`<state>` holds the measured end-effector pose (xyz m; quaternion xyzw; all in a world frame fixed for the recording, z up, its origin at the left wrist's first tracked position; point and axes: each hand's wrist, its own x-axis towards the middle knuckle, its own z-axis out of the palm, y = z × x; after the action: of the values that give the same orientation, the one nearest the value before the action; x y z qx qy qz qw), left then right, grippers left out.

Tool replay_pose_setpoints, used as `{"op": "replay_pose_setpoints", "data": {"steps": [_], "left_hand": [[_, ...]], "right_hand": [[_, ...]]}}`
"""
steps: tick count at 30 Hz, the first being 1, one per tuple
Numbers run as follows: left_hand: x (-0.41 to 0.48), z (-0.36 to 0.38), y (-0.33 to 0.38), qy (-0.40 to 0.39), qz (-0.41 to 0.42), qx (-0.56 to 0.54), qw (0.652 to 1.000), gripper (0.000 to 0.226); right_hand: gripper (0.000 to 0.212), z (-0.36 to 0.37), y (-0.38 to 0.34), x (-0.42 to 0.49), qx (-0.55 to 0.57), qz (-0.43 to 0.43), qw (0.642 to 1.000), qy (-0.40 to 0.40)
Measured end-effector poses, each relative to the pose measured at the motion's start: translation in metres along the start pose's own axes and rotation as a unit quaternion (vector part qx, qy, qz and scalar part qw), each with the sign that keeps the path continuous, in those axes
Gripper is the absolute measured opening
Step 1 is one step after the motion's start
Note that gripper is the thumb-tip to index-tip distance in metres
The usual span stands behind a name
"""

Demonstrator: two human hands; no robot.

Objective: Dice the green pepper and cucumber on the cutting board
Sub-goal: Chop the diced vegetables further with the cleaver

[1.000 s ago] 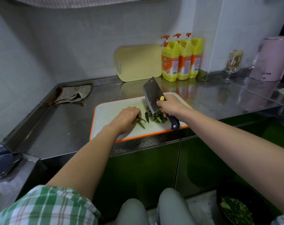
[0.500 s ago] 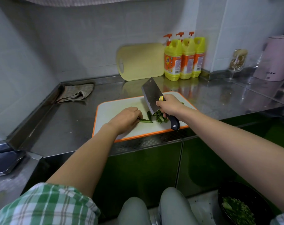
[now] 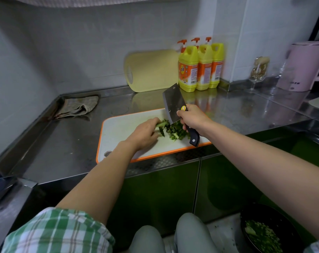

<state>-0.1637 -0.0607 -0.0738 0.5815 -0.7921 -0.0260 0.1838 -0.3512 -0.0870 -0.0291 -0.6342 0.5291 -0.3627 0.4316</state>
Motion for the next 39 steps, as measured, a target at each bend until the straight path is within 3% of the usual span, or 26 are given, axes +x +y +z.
{"op": "replay_pose_setpoints", "data": {"steps": [3, 14, 18, 24, 27, 31, 34, 39], "left_hand": [[0.009, 0.001, 0.001, 0.011, 0.047, 0.027, 0.998, 0.035], [0.019, 0.004, -0.006, 0.054, 0.094, 0.123, 0.986, 0.019], [0.016, 0.001, -0.005, 0.103, 0.043, 0.077, 0.991, 0.013], [0.000, -0.022, -0.020, 0.162, -0.116, 0.114, 0.973, 0.018], [-0.014, -0.027, -0.027, 0.139, -0.136, 0.192, 0.962, 0.019], [-0.025, -0.020, -0.036, 0.096, -0.125, 0.134, 0.978, 0.021], [-0.031, -0.015, -0.033, 0.053, -0.109, 0.138, 0.983, 0.023], [-0.034, -0.006, -0.025, 0.004, -0.112, 0.141, 0.984, 0.034]], "right_hand": [[0.014, -0.003, 0.003, 0.003, 0.015, 0.008, 1.000, 0.006], [0.018, -0.002, 0.008, 0.007, 0.015, 0.009, 1.000, -0.010], [0.015, 0.000, 0.005, 0.006, 0.011, 0.004, 1.000, -0.014], [0.020, 0.019, -0.005, -0.005, -0.020, 0.004, 0.997, -0.072], [0.016, 0.034, -0.009, -0.014, -0.081, 0.010, 0.990, -0.115], [0.014, 0.047, -0.008, -0.023, -0.145, 0.025, 0.978, -0.147], [0.008, 0.043, -0.004, -0.018, -0.168, 0.036, 0.977, -0.126], [0.019, 0.025, 0.002, -0.008, -0.195, 0.050, 0.977, -0.071]]}}
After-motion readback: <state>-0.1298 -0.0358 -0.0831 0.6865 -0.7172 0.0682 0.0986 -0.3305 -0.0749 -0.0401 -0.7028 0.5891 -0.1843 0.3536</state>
